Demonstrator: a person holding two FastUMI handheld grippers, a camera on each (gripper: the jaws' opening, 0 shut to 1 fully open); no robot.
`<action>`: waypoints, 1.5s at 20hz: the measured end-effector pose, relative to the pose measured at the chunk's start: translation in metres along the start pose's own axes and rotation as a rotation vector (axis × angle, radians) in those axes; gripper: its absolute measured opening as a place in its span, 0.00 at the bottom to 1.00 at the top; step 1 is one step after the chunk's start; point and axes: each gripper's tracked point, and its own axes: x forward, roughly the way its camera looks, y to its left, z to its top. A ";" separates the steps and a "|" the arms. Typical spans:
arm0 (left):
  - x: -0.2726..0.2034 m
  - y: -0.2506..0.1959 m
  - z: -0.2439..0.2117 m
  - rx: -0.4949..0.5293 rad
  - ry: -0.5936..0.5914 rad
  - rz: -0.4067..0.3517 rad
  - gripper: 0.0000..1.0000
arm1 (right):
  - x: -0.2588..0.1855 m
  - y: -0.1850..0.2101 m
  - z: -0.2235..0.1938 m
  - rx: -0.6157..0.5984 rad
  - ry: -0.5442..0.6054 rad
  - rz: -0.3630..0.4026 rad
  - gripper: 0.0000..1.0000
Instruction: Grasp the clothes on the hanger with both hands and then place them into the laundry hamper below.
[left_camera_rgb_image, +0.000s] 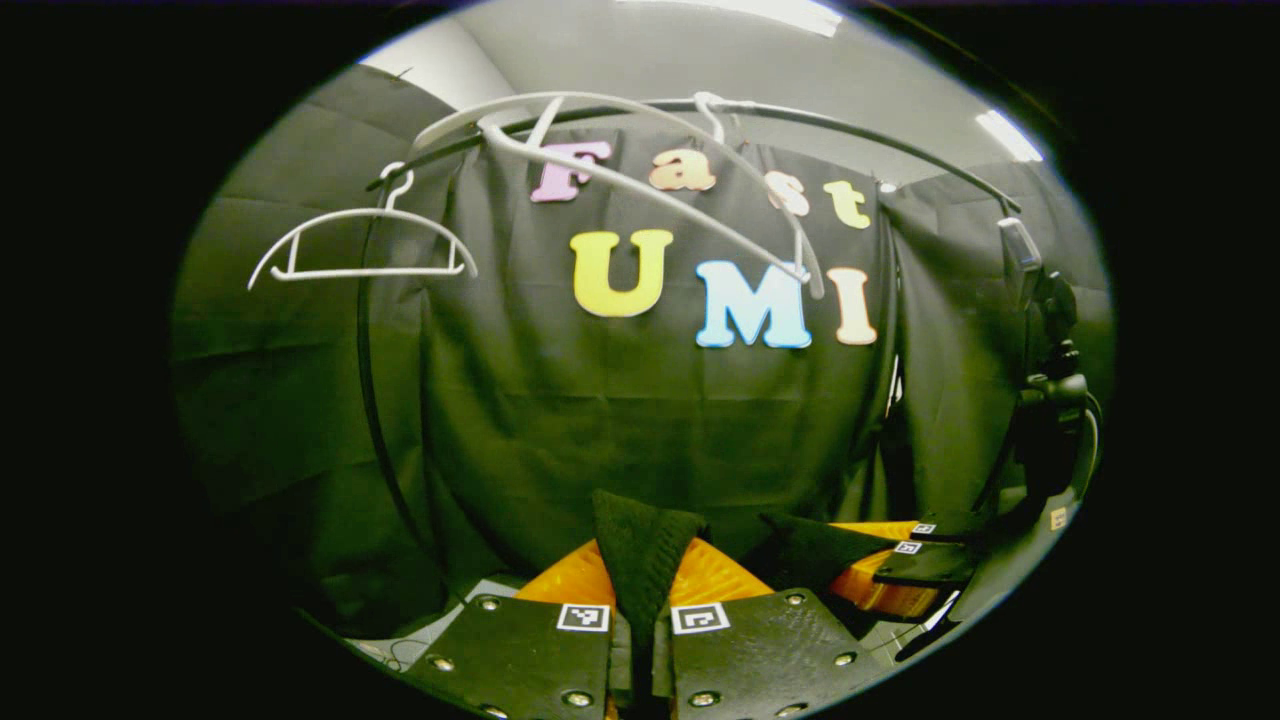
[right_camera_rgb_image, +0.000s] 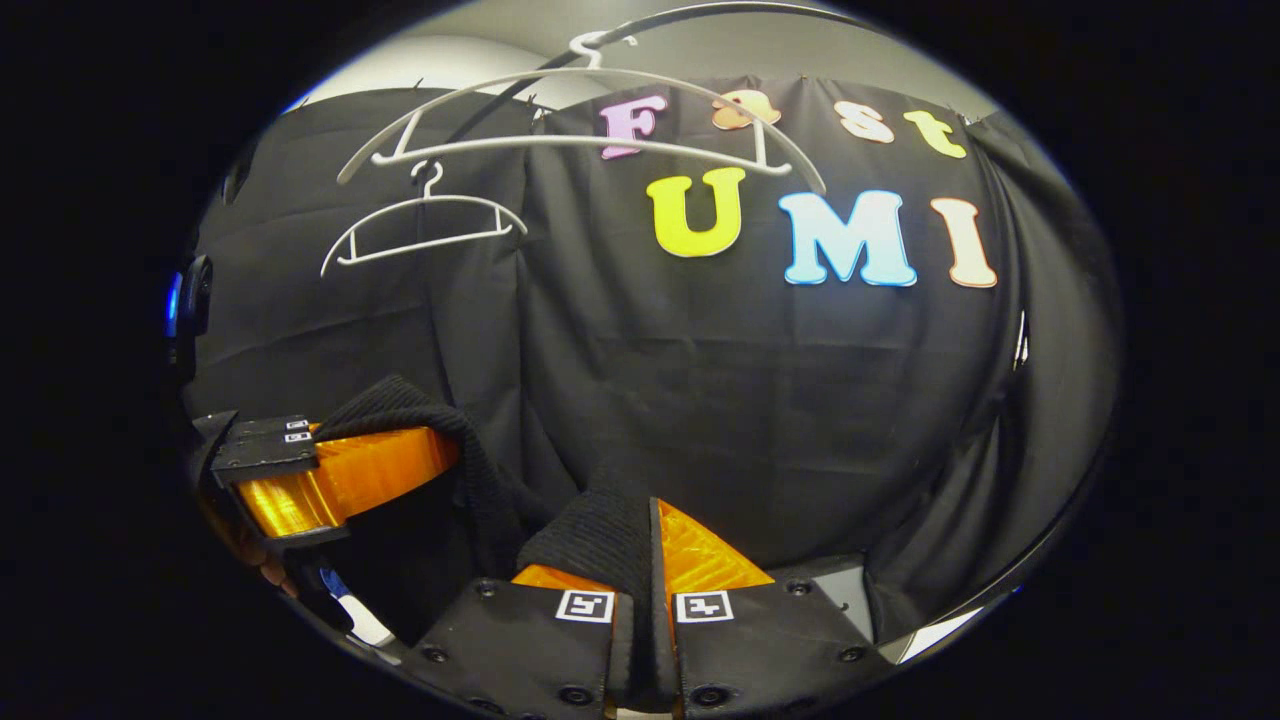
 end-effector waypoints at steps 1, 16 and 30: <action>0.002 0.006 -0.015 -0.007 0.037 0.020 0.08 | 0.000 -0.001 -0.012 -0.002 0.023 -0.005 0.05; 0.019 0.033 -0.207 -0.001 0.460 0.073 0.09 | 0.008 0.007 -0.152 0.001 0.345 -0.037 0.13; -0.008 0.032 -0.332 -0.017 0.732 0.064 0.09 | -0.013 -0.006 -0.208 0.013 0.506 -0.060 0.27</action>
